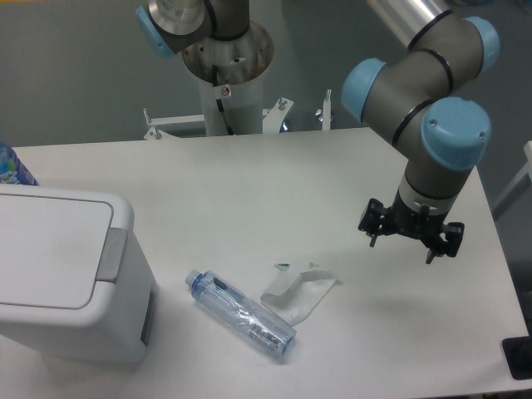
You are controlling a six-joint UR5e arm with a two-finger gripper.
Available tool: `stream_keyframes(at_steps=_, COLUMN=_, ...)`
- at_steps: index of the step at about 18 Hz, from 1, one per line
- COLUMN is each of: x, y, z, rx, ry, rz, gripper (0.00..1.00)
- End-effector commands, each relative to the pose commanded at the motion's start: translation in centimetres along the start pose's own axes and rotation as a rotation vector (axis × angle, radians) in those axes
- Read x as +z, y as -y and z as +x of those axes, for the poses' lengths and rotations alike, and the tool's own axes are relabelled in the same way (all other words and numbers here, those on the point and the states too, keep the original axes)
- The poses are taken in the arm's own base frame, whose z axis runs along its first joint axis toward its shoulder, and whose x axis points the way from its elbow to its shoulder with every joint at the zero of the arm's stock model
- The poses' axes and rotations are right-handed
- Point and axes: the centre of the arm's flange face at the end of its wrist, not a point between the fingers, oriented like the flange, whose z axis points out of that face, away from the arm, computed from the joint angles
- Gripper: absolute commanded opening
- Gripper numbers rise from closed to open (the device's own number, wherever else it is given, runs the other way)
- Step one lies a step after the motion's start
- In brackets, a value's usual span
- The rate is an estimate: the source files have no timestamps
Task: Open the trash can
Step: 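Move the open gripper over the bottle toward the white trash bin lid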
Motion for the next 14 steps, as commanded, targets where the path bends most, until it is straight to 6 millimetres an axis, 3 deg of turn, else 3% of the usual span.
stream_keyframes(at_steps=4, x=-1.7, y=2.5, z=2.4, rx=-0.11, ry=-0.046, rz=0.083, gripper=1.0)
stream_keyframes(at_steps=10, x=-6.0, y=5.0, z=5.1, rx=-0.279, ry=-0.141, rz=0.219, gripper=1.0)
stream_keyframes(at_steps=14, x=-7.8, y=6.6, z=8.3, rx=-0.309, ry=-0.203, rz=0.265, gripper=1.0)
